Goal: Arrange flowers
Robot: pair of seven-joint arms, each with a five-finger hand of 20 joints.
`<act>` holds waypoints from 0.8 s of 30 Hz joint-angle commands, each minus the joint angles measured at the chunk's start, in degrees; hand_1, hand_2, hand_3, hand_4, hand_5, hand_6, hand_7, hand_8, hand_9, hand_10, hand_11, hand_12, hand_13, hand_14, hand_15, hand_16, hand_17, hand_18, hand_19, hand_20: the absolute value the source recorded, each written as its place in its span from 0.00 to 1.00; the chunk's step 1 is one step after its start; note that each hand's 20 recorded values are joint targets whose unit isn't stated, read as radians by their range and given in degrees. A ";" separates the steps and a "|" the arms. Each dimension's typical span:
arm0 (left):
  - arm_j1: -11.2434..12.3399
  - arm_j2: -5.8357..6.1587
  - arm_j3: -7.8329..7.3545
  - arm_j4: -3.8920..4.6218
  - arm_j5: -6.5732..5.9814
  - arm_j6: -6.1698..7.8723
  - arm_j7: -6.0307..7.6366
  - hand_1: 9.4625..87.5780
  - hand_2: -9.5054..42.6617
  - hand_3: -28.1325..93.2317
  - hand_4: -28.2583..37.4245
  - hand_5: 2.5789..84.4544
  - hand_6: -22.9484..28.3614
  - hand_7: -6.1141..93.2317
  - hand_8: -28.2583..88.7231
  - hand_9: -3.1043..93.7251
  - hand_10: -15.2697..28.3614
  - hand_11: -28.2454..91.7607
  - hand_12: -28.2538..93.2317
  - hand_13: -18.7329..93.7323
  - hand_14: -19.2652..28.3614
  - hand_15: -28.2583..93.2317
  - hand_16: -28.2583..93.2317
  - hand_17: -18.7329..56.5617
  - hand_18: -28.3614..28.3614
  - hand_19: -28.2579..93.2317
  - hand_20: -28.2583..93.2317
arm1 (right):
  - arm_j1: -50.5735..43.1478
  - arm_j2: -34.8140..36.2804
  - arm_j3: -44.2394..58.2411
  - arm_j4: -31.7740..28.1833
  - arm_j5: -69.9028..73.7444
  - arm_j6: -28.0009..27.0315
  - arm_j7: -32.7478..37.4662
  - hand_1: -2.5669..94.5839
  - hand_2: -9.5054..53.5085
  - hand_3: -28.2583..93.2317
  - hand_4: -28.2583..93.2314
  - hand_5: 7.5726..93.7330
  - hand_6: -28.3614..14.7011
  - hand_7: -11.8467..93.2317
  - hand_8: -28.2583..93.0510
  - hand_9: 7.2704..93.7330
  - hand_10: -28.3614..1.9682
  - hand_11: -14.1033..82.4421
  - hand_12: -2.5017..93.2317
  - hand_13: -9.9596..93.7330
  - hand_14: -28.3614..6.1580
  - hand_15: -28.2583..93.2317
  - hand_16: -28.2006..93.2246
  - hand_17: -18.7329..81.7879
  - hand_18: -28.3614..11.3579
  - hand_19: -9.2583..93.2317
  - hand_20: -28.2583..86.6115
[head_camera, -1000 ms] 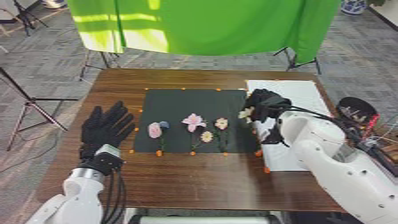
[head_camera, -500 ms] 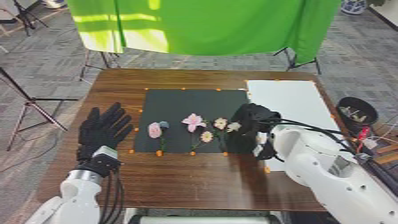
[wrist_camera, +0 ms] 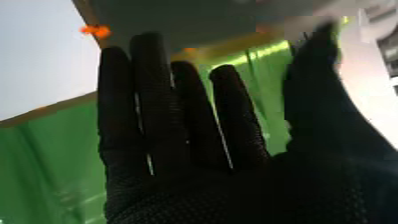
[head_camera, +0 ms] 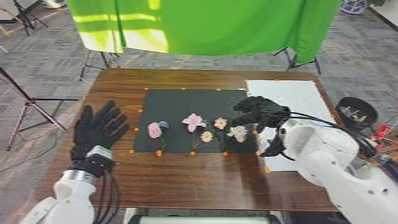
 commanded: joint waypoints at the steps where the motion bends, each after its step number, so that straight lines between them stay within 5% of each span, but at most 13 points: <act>1: 3.65 -1.96 -4.44 0.43 1.89 -3.73 -1.03 0.19 0.57 0.66 0.00 0.39 0.63 0.10 0.19 0.26 0.70 0.35 0.28 0.27 0.73 0.40 0.18 0.13 0.75 0.47 0.28 | -4.28 -2.48 5.82 -1.05 10.69 15.09 -5.33 0.24 0.31 0.82 0.01 0.40 0.57 0.19 0.15 0.43 0.40 0.20 0.16 0.54 0.40 0.39 0.37 0.42 0.27 0.60 0.40; 7: 4.14 -3.36 -5.56 0.99 3.58 -6.05 0.38 0.19 0.56 0.66 0.00 0.36 0.59 0.09 0.19 0.25 0.66 0.33 0.27 0.27 0.67 0.35 0.19 0.14 0.75 0.45 0.28 | -11.31 -6.67 16.94 -0.83 37.04 20.80 -11.23 0.20 0.36 0.81 0.00 0.34 0.60 0.18 0.16 0.36 0.46 0.18 0.14 0.43 0.44 0.31 0.38 0.39 0.32 0.34 0.42; 11: 5.00 -3.48 -6.59 0.43 4.76 -5.95 0.87 0.18 0.54 0.68 0.00 0.35 0.58 0.08 0.19 0.25 0.62 0.32 0.27 0.27 0.61 0.32 0.18 0.15 0.74 0.44 0.29 | -14.28 -6.98 18.93 -0.43 51.73 28.11 -15.72 0.17 0.36 0.82 0.00 0.35 0.61 0.18 0.16 0.35 0.48 0.18 0.12 0.40 0.48 0.30 0.35 0.39 0.34 0.27 0.42; 18: 4.58 -3.35 -7.17 0.00 6.12 -5.85 1.84 0.18 0.53 0.69 0.00 0.35 0.58 0.08 0.19 0.25 0.61 0.31 0.26 0.27 0.59 0.32 0.17 0.15 0.73 0.43 0.29 | -16.39 -6.28 22.74 0.05 55.01 24.09 -16.55 0.16 0.35 0.85 0.00 0.36 0.62 0.18 0.15 0.35 0.50 0.18 0.11 0.38 0.54 0.30 0.32 0.39 0.38 0.21 0.43; 21: 3.65 -2.79 -7.99 0.26 8.01 -5.89 2.74 0.15 0.51 0.73 0.00 0.35 0.58 0.09 0.19 0.25 0.62 0.31 0.26 0.27 0.60 0.32 0.17 0.15 0.73 0.43 0.29 | -15.87 -5.59 23.99 0.62 56.38 21.70 -17.27 0.16 0.35 0.85 0.00 0.35 0.62 0.18 0.15 0.34 0.51 0.18 0.11 0.37 0.54 0.30 0.31 0.39 0.39 0.18 0.42; 24: 2.97 -2.12 -8.38 0.03 7.69 -5.85 3.79 0.15 0.50 0.74 0.00 0.36 0.59 0.09 0.19 0.25 0.62 0.32 0.27 0.27 0.60 0.32 0.17 0.15 0.73 0.43 0.29 | -16.43 -5.72 25.34 0.62 57.21 21.43 -18.13 0.15 0.33 0.85 0.00 0.34 0.63 0.18 0.15 0.33 0.52 0.17 0.11 0.36 0.54 0.29 0.31 0.38 0.39 0.17 0.42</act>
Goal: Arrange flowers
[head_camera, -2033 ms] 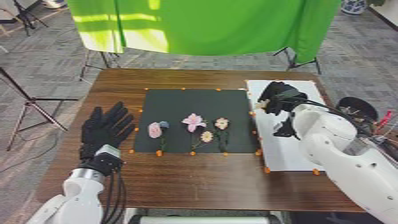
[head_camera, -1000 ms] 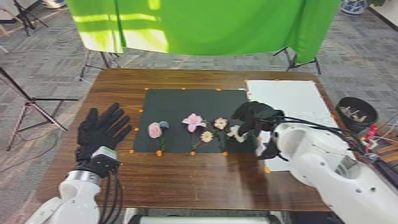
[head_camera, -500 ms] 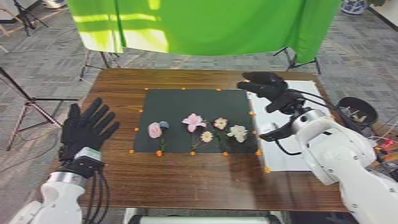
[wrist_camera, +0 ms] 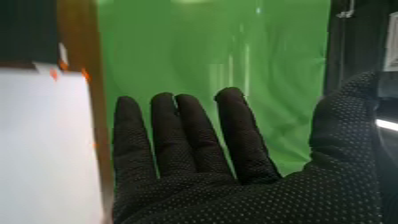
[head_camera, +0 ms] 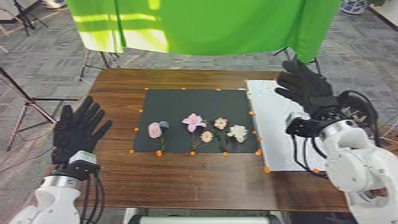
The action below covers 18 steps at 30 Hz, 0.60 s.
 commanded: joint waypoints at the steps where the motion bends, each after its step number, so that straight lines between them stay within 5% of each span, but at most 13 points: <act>1: -1.78 0.86 -1.41 -0.44 2.01 -0.29 2.30 0.15 0.50 0.74 0.00 0.37 0.59 0.09 0.19 0.25 0.62 0.32 0.27 0.27 0.60 0.32 0.17 0.16 0.73 0.43 0.29 | -0.55 1.40 2.79 0.42 0.73 -2.56 -1.84 0.15 0.33 0.85 0.00 0.34 0.63 0.18 0.15 0.33 0.52 0.17 0.11 0.36 0.54 0.29 0.31 0.38 0.38 0.17 0.42; 6: -3.27 1.00 0.20 -0.19 2.45 0.13 1.70 0.15 0.50 0.74 0.00 0.37 0.60 0.09 0.19 0.25 0.62 0.32 0.27 0.27 0.61 0.33 0.17 0.16 0.73 0.43 0.29 | -3.43 1.78 4.84 -0.25 1.92 -0.48 -0.51 0.14 0.33 0.85 0.00 0.34 0.62 0.18 0.16 0.34 0.49 0.18 0.11 0.36 0.53 0.30 0.31 0.38 0.37 0.17 0.43; 8: -4.16 1.13 0.84 0.26 3.75 0.13 0.67 0.15 0.50 0.75 0.00 0.38 0.60 0.09 0.19 0.25 0.62 0.32 0.27 0.27 0.62 0.33 0.17 0.16 0.72 0.43 0.29 | -5.30 1.64 6.10 -0.63 2.00 -0.50 -0.19 0.14 0.33 0.85 0.00 0.35 0.61 0.18 0.16 0.34 0.49 0.18 0.11 0.36 0.52 0.30 0.31 0.38 0.37 0.17 0.43; 10: -5.26 -0.04 1.61 0.40 4.82 1.06 0.10 0.15 0.50 0.75 0.00 0.38 0.60 0.09 0.19 0.25 0.62 0.32 0.27 0.27 0.62 0.33 0.17 0.16 0.73 0.43 0.29 | -6.14 1.44 6.89 -0.91 2.07 0.12 -0.12 0.14 0.33 0.85 0.00 0.35 0.61 0.18 0.16 0.34 0.49 0.18 0.11 0.36 0.52 0.30 0.31 0.37 0.36 0.17 0.43; 12: -6.99 1.02 1.78 1.16 4.95 -1.09 -1.10 0.15 0.50 0.75 0.00 0.38 0.60 0.09 0.19 0.25 0.62 0.33 0.27 0.27 0.62 0.33 0.17 0.16 0.73 0.43 0.29 | -7.83 1.10 8.04 -1.45 2.26 0.12 -0.92 0.14 0.33 0.85 0.00 0.36 0.61 0.18 0.16 0.34 0.49 0.18 0.11 0.36 0.52 0.30 0.31 0.37 0.36 0.17 0.43; 13: -6.23 0.99 0.52 0.78 6.11 -1.82 -3.23 0.15 0.50 0.75 0.00 0.38 0.60 0.09 0.19 0.25 0.62 0.33 0.27 0.27 0.62 0.33 0.17 0.16 0.73 0.43 0.29 | -8.20 0.81 7.85 -1.45 2.03 0.25 -0.39 0.14 0.33 0.85 0.00 0.36 0.61 0.18 0.16 0.34 0.49 0.18 0.11 0.36 0.52 0.30 0.31 0.37 0.36 0.17 0.43; 14: -5.65 0.77 -0.01 0.68 7.52 -1.79 -3.82 0.15 0.50 0.75 0.00 0.38 0.60 0.09 0.19 0.25 0.62 0.33 0.27 0.27 0.62 0.33 0.17 0.15 0.73 0.43 0.29 | -7.82 0.84 7.28 -1.32 2.16 0.52 0.26 0.14 0.33 0.85 0.00 0.36 0.61 0.18 0.16 0.34 0.49 0.18 0.11 0.36 0.52 0.30 0.31 0.37 0.36 0.17 0.43; 16: -5.72 -0.19 -0.25 0.42 8.66 -1.51 -3.12 0.15 0.50 0.75 0.00 0.38 0.60 0.09 0.19 0.25 0.62 0.32 0.27 0.27 0.63 0.33 0.17 0.15 0.73 0.43 0.29 | -7.01 0.99 7.23 -1.38 3.08 -0.75 -0.36 0.14 0.33 0.85 0.00 0.36 0.61 0.18 0.16 0.34 0.50 0.18 0.11 0.36 0.51 0.30 0.31 0.37 0.36 0.17 0.43; 18: -6.05 0.90 0.86 0.39 6.79 -0.82 -1.69 0.15 0.50 0.75 0.00 0.38 0.60 0.09 0.19 0.25 0.62 0.32 0.27 0.27 0.63 0.33 0.17 0.15 0.73 0.43 0.29 | -8.64 0.68 8.26 -2.35 1.81 -0.96 -0.18 0.14 0.33 0.85 0.00 0.36 0.61 0.18 0.16 0.34 0.49 0.18 0.11 0.36 0.51 0.30 0.31 0.37 0.36 0.17 0.43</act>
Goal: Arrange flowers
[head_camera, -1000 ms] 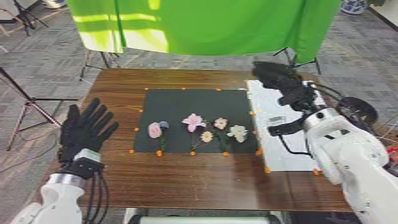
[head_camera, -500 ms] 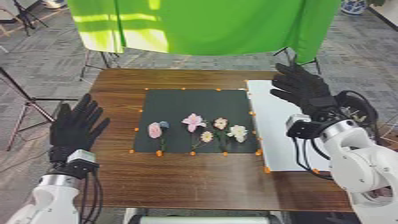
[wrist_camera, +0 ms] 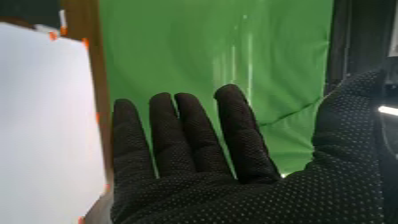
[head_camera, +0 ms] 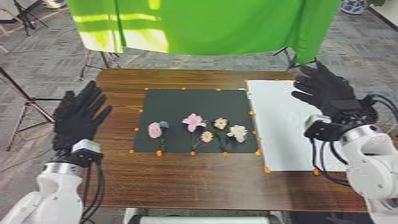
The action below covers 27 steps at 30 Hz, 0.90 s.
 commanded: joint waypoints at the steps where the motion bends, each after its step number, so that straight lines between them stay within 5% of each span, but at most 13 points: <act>1: -0.49 0.08 -0.15 -0.14 1.90 -0.30 -0.28 0.15 0.50 0.75 0.00 0.37 0.60 0.09 0.19 0.25 0.62 0.32 0.27 0.27 0.63 0.33 0.18 0.15 0.73 0.43 0.29 | -2.79 -0.95 0.56 -1.59 -0.52 0.14 0.05 0.14 0.33 0.85 0.00 0.36 0.60 0.18 0.16 0.34 0.49 0.18 0.11 0.36 0.51 0.30 0.31 0.37 0.36 0.17 0.43; 3: -0.98 0.36 0.92 -0.38 1.35 1.93 1.96 0.15 0.50 0.75 0.00 0.38 0.60 0.09 0.19 0.25 0.61 0.32 0.27 0.27 0.63 0.33 0.18 0.15 0.73 0.43 0.29 | -3.30 -1.59 0.23 -2.39 0.45 2.42 -0.19 0.14 0.33 0.85 0.00 0.37 0.60 0.18 0.16 0.34 0.50 0.18 0.12 0.36 0.51 0.30 0.31 0.37 0.36 0.17 0.43; 6: -0.90 0.40 1.48 -0.48 1.39 2.28 3.05 0.15 0.50 0.75 0.00 0.39 0.60 0.09 0.19 0.27 0.59 0.33 0.27 0.28 0.61 0.33 0.18 0.15 0.74 0.43 0.29 | -4.38 -2.44 0.42 -2.86 0.98 2.39 -0.54 0.14 0.33 0.85 0.00 0.35 0.61 0.18 0.16 0.34 0.50 0.18 0.12 0.36 0.51 0.30 0.31 0.37 0.36 0.17 0.43; 9: -1.24 0.01 2.32 -0.53 0.95 2.21 2.56 0.15 0.50 0.76 0.00 0.39 0.59 0.10 0.19 0.28 0.59 0.33 0.27 0.29 0.61 0.34 0.18 0.15 0.74 0.43 0.29 | -5.12 -2.83 0.85 -3.00 0.70 1.69 0.09 0.14 0.33 0.85 0.00 0.34 0.61 0.18 0.16 0.34 0.51 0.18 0.12 0.36 0.51 0.30 0.30 0.37 0.35 0.18 0.43; 18: -5.85 -0.62 6.33 0.52 2.48 0.85 0.60 0.14 0.50 0.77 0.00 0.39 0.60 0.10 0.19 0.28 0.59 0.34 0.26 0.29 0.62 0.34 0.17 0.15 0.74 0.44 0.29 | -7.83 -3.50 3.12 -4.20 1.30 2.50 -0.82 0.14 0.34 0.84 0.00 0.37 0.60 0.19 0.16 0.35 0.50 0.18 0.12 0.36 0.51 0.30 0.30 0.37 0.35 0.18 0.43; 23: -5.42 0.32 5.44 -0.34 3.17 1.00 0.75 0.15 0.50 0.77 0.00 0.40 0.60 0.10 0.18 0.27 0.59 0.34 0.26 0.29 0.62 0.34 0.17 0.15 0.74 0.44 0.29 | -7.19 -3.28 2.49 -4.56 0.49 1.90 -1.87 0.14 0.34 0.85 0.01 0.37 0.60 0.19 0.16 0.34 0.51 0.18 0.12 0.36 0.51 0.31 0.30 0.37 0.35 0.18 0.43; 27: -2.80 -0.71 3.73 -1.10 2.85 1.48 0.74 0.15 0.50 0.77 0.00 0.40 0.60 0.10 0.19 0.27 0.59 0.34 0.26 0.29 0.63 0.35 0.17 0.15 0.74 0.44 0.29 | -7.28 -4.15 2.16 -4.91 0.54 0.53 -1.18 0.14 0.33 0.85 0.01 0.37 0.60 0.18 0.16 0.34 0.52 0.18 0.12 0.36 0.51 0.30 0.30 0.37 0.34 0.18 0.43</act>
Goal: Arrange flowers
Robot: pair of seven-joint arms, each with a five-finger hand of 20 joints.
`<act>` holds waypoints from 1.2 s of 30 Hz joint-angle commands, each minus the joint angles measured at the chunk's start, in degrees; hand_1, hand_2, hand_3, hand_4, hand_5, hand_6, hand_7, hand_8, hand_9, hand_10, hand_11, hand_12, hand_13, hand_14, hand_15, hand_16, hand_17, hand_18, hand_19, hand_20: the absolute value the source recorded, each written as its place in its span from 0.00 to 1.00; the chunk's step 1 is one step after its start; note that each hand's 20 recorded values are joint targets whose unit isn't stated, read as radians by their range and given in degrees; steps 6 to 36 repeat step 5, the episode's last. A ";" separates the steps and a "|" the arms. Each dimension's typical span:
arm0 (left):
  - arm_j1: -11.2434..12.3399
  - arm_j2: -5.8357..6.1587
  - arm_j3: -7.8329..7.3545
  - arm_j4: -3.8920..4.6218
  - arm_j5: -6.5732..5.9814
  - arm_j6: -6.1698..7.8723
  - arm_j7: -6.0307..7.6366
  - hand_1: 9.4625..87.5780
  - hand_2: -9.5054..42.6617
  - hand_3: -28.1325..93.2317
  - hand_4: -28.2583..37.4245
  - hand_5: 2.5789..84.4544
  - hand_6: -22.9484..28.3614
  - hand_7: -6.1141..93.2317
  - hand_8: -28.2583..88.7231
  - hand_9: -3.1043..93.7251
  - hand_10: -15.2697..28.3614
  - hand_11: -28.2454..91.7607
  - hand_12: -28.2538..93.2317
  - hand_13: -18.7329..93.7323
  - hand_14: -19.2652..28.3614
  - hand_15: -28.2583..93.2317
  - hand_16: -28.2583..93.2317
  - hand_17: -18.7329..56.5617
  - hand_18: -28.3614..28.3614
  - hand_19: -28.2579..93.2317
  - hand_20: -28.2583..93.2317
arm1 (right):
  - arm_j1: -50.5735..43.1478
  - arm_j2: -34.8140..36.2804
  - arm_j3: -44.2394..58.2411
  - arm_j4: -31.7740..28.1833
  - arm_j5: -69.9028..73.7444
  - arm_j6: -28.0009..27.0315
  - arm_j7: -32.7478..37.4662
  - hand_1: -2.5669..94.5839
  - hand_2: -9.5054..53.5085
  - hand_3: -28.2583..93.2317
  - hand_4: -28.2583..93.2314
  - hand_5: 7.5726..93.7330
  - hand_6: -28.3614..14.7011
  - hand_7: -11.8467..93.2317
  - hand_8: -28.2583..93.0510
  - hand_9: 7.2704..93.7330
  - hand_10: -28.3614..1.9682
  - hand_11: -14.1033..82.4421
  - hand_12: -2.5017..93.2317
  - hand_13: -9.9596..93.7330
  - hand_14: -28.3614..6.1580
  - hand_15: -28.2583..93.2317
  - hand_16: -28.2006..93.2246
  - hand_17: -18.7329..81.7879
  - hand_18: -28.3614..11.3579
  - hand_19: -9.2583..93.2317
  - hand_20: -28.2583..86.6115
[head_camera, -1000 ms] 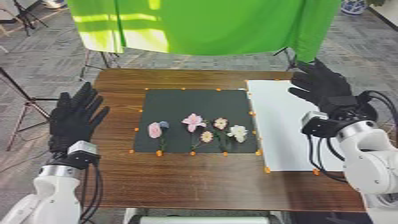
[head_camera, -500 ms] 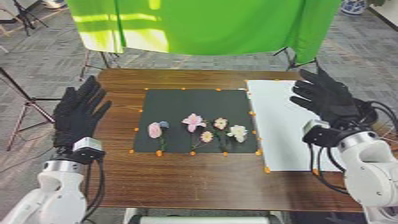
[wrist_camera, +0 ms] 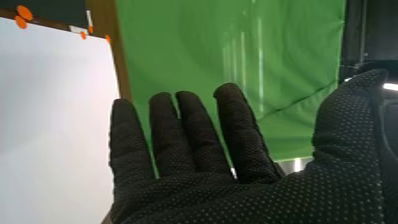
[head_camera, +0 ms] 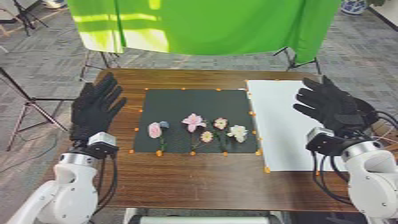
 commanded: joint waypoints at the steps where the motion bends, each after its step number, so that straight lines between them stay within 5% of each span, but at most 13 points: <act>1: 3.74 -1.14 -2.97 -1.71 0.41 0.09 -0.43 0.15 0.50 0.77 0.00 0.40 0.60 0.10 0.19 0.27 0.59 0.34 0.26 0.29 0.63 0.35 0.17 0.15 0.74 0.44 0.29 | -0.95 -1.20 -0.34 -1.59 -0.69 -0.90 -0.48 0.14 0.33 0.85 0.01 0.37 0.60 0.18 0.16 0.34 0.52 0.18 0.12 0.36 0.51 0.30 0.30 0.37 0.34 0.18 0.43; 36: 4.82 -1.70 -3.36 -1.81 0.65 -0.01 -0.27 0.15 0.50 0.77 0.00 0.40 0.60 0.10 0.19 0.27 0.60 0.34 0.26 0.29 0.64 0.35 0.17 0.15 0.74 0.44 0.29 | -3.37 -2.05 1.25 -2.53 -1.22 -0.66 0.19 0.14 0.33 0.85 0.01 0.37 0.60 0.18 0.16 0.34 0.52 0.18 0.11 0.36 0.50 0.31 0.30 0.37 0.34 0.18 0.43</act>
